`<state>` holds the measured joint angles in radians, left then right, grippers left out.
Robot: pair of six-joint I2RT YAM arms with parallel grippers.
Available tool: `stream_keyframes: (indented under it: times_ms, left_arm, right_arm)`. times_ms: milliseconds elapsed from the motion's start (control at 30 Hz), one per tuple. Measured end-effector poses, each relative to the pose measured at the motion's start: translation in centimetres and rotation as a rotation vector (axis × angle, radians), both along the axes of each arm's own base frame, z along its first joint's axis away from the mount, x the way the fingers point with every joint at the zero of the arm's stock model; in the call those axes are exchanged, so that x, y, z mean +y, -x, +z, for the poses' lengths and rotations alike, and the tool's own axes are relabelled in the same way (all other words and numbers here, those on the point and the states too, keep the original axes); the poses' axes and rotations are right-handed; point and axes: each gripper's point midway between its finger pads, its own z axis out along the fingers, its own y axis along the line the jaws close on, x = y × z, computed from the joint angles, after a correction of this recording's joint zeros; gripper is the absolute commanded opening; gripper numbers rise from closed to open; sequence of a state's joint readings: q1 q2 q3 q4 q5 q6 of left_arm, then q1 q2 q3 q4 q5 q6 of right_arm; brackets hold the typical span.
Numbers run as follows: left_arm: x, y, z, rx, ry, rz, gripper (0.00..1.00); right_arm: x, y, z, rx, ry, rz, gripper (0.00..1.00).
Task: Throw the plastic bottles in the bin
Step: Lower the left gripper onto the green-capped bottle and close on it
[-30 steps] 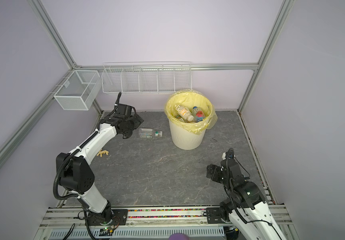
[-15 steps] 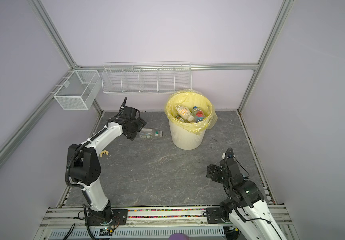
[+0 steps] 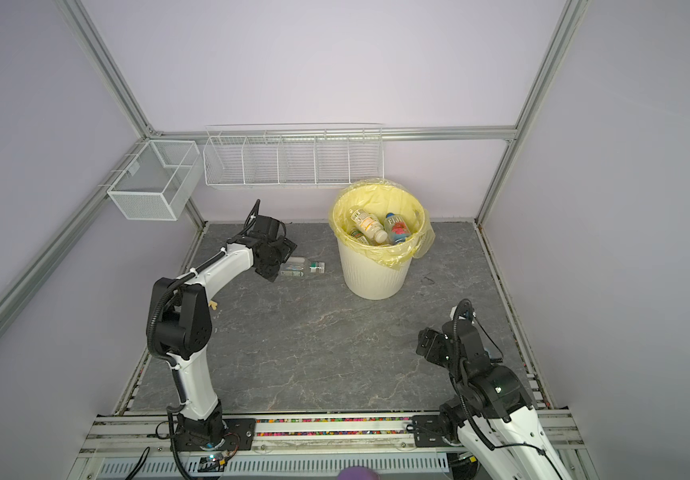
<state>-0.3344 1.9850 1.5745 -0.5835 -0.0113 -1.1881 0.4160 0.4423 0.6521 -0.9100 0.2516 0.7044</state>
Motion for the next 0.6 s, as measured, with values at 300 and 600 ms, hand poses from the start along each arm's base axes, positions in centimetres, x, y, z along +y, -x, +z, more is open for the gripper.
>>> stream_keyframes:
  times_ms: [300,600]
  left_arm:
    - [-0.7,-1.3,-2.7,0.013,-0.009,0.034,0.99]
    - [-1.7,-3.5,-3.1,-0.02,-0.004,0.059,0.94]
  right_arm:
    - [-1.0,0.3,0.6,-0.055,-0.008,-0.051,0.88]
    - [-1.0,0.2,0.1,-0.032,0.002,-0.052,0.88]
